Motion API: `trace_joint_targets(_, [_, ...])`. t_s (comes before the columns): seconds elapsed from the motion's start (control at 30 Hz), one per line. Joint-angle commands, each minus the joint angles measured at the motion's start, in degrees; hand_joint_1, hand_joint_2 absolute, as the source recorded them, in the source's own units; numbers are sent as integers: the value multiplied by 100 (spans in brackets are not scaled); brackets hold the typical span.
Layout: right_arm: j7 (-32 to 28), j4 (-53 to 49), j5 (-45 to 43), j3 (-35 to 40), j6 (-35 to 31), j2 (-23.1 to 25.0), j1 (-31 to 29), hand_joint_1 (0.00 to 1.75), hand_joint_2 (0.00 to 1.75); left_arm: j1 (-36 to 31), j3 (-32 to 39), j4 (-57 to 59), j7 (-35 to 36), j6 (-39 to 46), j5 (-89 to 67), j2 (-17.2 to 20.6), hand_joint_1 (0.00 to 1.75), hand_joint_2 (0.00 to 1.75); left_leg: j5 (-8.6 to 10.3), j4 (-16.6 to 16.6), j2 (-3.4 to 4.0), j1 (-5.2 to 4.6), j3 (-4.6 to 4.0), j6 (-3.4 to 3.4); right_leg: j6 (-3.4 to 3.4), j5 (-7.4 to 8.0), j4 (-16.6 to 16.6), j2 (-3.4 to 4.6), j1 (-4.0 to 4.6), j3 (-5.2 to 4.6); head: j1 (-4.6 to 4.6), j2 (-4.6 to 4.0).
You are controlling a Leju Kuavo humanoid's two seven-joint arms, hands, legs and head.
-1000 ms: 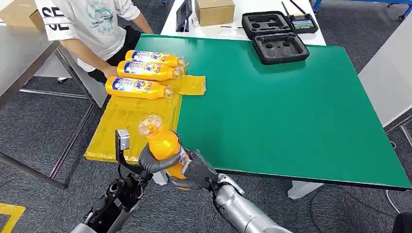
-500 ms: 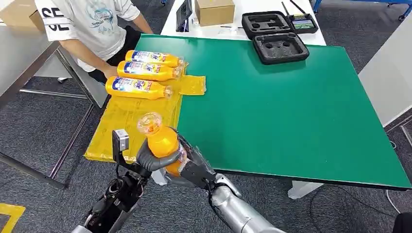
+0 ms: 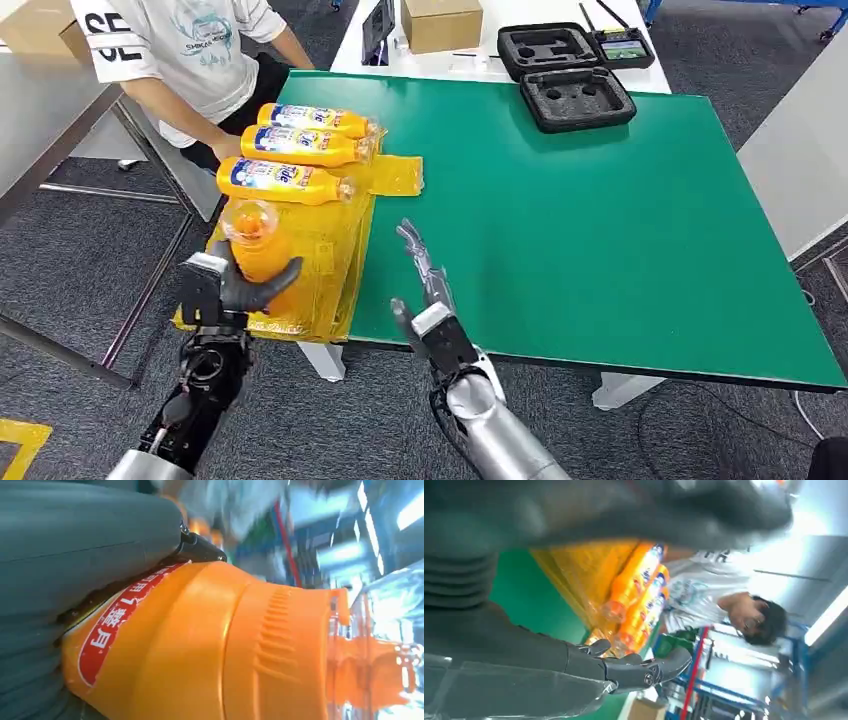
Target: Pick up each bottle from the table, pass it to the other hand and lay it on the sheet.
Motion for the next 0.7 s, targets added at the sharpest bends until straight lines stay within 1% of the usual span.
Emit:
trace_joint_targets(0.03, [-7,-1251,-206,412,-219,-450,266,0,0,-709,415,754,112,206,-646,474,175,175,-2,3,-11,16,9,-12,-13,-3,-4,-11,17,17,2,0])
trace_joint_targets(0.07, [-7,-1590,-359,487,-243,-502,311,0,0,-754,341,831,224,522,-1056,494,175,175,-2,0,-6,11,10,-9,-10,-2,-5,-5,12,16,-2,-2])
trace_joint_targets(0.1, [-7,-1881,-429,627,-347,-578,339,0,0,-942,91,1031,387,772,-1769,663,175,175,-1,-1,0,7,7,-6,-7,-1,-3,-2,8,10,-2,-2])
trace_joint_targets(0.13, [-7,-2270,-506,724,-496,-611,387,0,0,-1168,77,1260,568,903,-2069,685,175,175,-1,2,-7,11,6,-7,-9,-3,-3,-11,12,13,0,0])
trace_joint_targets(0.17, [-7,-2437,-563,753,-518,-600,441,0,0,-1441,-71,1509,742,652,-2275,765,175,175,-2,11,-18,15,0,-10,-12,-7,4,-19,16,13,0,0])
trace_joint_targets(0.2, [-7,-2628,-599,772,-540,-609,476,0,0,-1744,-360,1898,918,621,-2885,882,175,175,1,14,-27,12,-9,-10,-9,-9,9,-30,13,4,0,0])
trace_joint_targets(0.23, [-7,-2683,-641,774,-485,-603,505,0,0,-2108,-684,2319,1102,292,-3371,956,175,175,0,17,-32,18,-8,-12,-11,-11,8,-35,18,10,2,0])
trace_joint_targets(0.27, [-7,-2621,-704,715,-353,-568,529,0,0,-2365,-823,2674,1174,294,-3715,938,175,175,6,13,-35,16,-14,-9,-8,-7,7,-38,14,2,4,0])
trace_joint_targets(0.3, [-7,-2467,-689,656,-319,-526,545,0,0,-2600,-1140,3016,1306,36,-4127,978,175,175,6,15,-48,24,-7,-13,-12,-10,4,-51,21,17,2,0])
trace_joint_targets(0.33, [-7,-2281,-822,578,-89,-468,554,0,0,-2899,-1249,3479,1258,-138,-4234,896,175,175,5,13,-40,24,0,-14,-14,-9,2,-43,21,22,0,0])
trace_joint_targets(0.37, [-7,-2171,-771,560,-105,-452,549,0,0,-3081,-1434,3760,1256,-371,-4392,861,175,175,12,3,-47,15,0,-11,-9,-6,-1,-49,11,19,4,0])
trace_joint_targets(0.4, [-7,-2034,-733,577,-98,-436,535,0,0,-3278,-1541,4069,1248,-461,-4488,768,175,175,10,4,-48,23,6,-14,-14,-6,-6,-50,19,31,0,0])
trace_joint_targets(0.43, [-7,-1998,-775,571,-48,-426,533,0,0,-3368,-1638,4218,1252,-500,-4581,720,175,175,10,0,-38,13,5,-9,-8,-4,-4,-37,9,21,0,0])
trace_joint_targets(0.5, [-7,-1998,-775,571,-48,-426,533,0,0,-3368,-1638,4218,1252,-500,-4581,720,175,175,7,3,-39,23,13,-12,-13,-4,-9,-37,19,34,2,0])
trace_joint_targets(0.53, [-7,-1998,-775,571,-48,-426,533,0,0,-3368,-1638,4218,1252,-500,-4581,720,175,175,7,2,-22,13,7,-8,-8,-2,-4,-20,10,20,-2,0])
trace_joint_targets(0.57, [-7,-1935,-875,558,65,-405,526,0,0,-3462,-1897,4365,1289,-740,-4813,690,175,175,2,1,-12,17,15,-10,-10,-3,-6,-10,14,26,2,0])
trace_joint_targets(0.63, [-7,-1771,-824,566,110,-374,499,0,0,-3638,-2192,4682,1265,-1348,-5000,574,175,175,-1,1,-5,20,19,-12,-11,-6,-6,-9,17,32,0,0])
trace_joint_targets(0.67, [-7,-1697,-835,570,162,-359,475,0,0,-3688,-2270,4789,1247,-1519,-5040,513,175,175,5,1,-8,13,9,-9,-7,-4,-2,-13,10,19,0,0])
trace_joint_targets(0.7, [-7,-1657,-762,589,119,-361,467,0,0,-3705,-2311,4863,1250,-1569,-5062,461,175,175,3,0,-17,20,18,-11,-11,-7,-8,-22,17,32,2,0])
